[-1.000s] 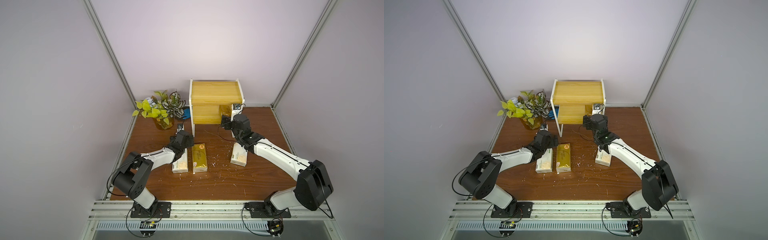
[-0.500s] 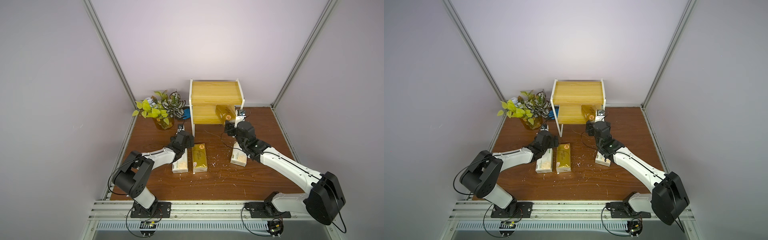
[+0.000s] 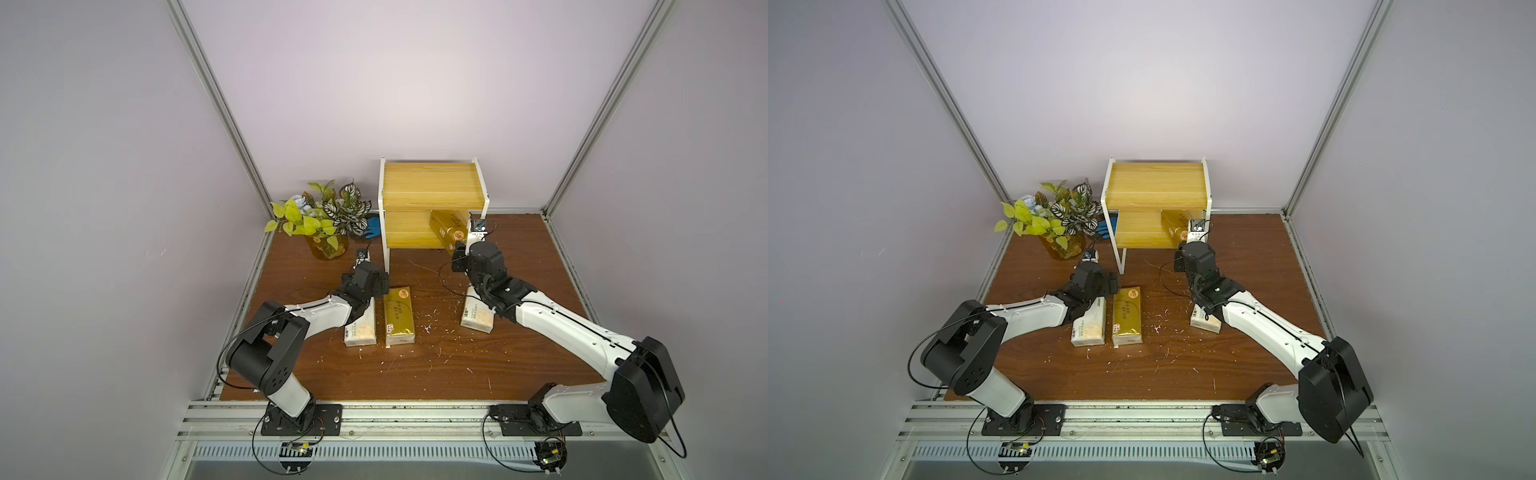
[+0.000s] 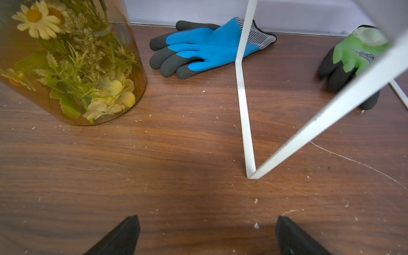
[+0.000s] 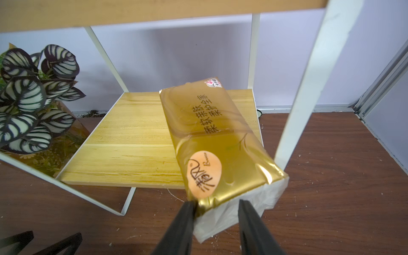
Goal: Place the tissue boxes on the shelf by color
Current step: Place a box of tissues on the shelf.
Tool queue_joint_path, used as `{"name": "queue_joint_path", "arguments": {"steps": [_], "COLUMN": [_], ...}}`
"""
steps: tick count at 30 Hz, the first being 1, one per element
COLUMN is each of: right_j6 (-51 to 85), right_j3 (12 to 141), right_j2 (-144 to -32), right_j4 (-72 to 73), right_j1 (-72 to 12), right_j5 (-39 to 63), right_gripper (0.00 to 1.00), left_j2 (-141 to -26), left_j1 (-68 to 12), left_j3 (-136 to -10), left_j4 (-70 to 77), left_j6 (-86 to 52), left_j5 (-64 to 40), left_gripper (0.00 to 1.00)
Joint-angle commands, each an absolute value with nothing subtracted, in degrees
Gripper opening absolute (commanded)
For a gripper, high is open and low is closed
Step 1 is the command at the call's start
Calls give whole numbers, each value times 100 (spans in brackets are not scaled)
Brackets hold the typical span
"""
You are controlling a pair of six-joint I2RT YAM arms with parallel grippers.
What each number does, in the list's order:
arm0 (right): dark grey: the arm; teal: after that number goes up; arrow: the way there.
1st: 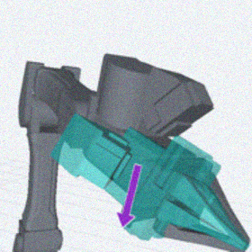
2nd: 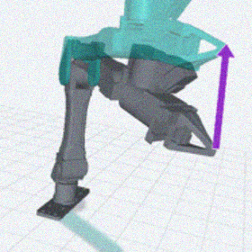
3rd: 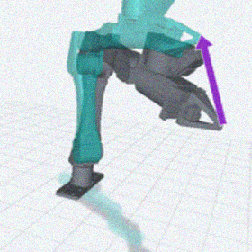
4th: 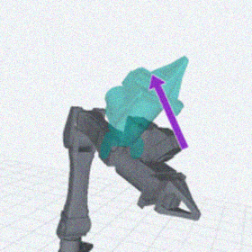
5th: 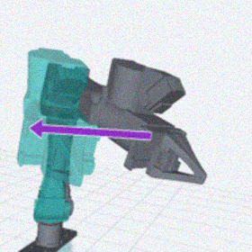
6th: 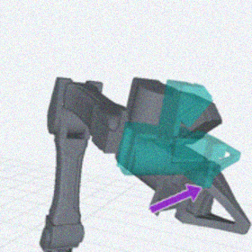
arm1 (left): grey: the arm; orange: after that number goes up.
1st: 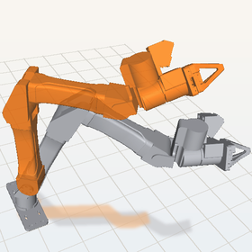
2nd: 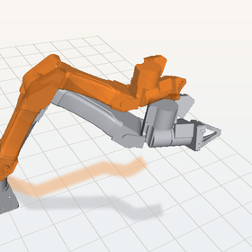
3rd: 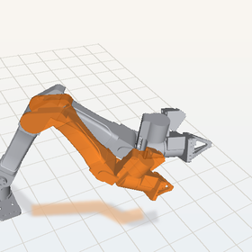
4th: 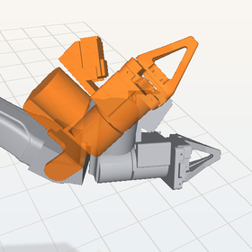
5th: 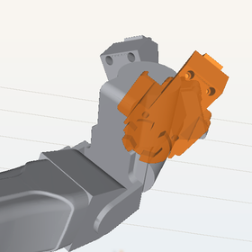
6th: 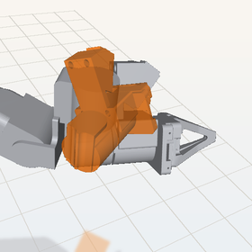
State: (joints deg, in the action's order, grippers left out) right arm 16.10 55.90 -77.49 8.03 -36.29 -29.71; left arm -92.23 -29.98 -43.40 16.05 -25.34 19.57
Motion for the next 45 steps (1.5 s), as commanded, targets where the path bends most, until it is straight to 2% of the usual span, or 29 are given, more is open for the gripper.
{"name": "queue_joint_path", "arguments": {"steps": [1, 17, 19, 22, 23, 29, 31, 35, 39, 45], "right_j6": [1619, 1442, 1515, 1711, 1790, 1938, 1919, 1980, 2081, 2094], "right_j3": [5807, 6471, 6430, 6232, 6119, 5714, 5707, 5823, 5990, 5959], "right_j2": [-7881, -8761, -8797, -8684, -8588, -8089, -8042, -8128, -8424, -8919], "right_j4": [1029, 1549, 1700, 2014, 2144, 2277, 2233, 2111, 2145, 2817], "right_j1": [-3612, -3358, -3357, -3359, -3365, -3439, -3450, -3445, -3452, -3471], "right_j5": [-3048, -2670, -2563, -2214, -2097, -1903, -1915, -1705, -1602, -1455], "right_gripper": [40, 42, 47, 68, 71, 74, 64, 36, 1, 0], "left_j2": [-9251, -8953, -8884, -8713, -8645, -8199, -8152, -8240, -8389, -8507], "left_j1": [-3074, -3073, -3087, -3131, -3144, -3358, -3443, -3516, -3516, -3516], "left_j3": [-4514, -4474, -4451, -4362, -4351, -4129, -4079, -4024, -4138, -4382], "left_j4": [1542, 1238, 1135, 975, 884, 498, 423, 480, 619, 763], "left_j6": [-2591, -2501, -2520, -2550, -2566, -2671, -2689, -2748, -2764, -2738], "left_j5": [1961, 2007, 1962, 1845, 1806, 1444, 1400, 1405, 1574, 1725], "left_gripper": [100, 100, 100, 100, 100, 100, 100, 100, 100, 100]}}
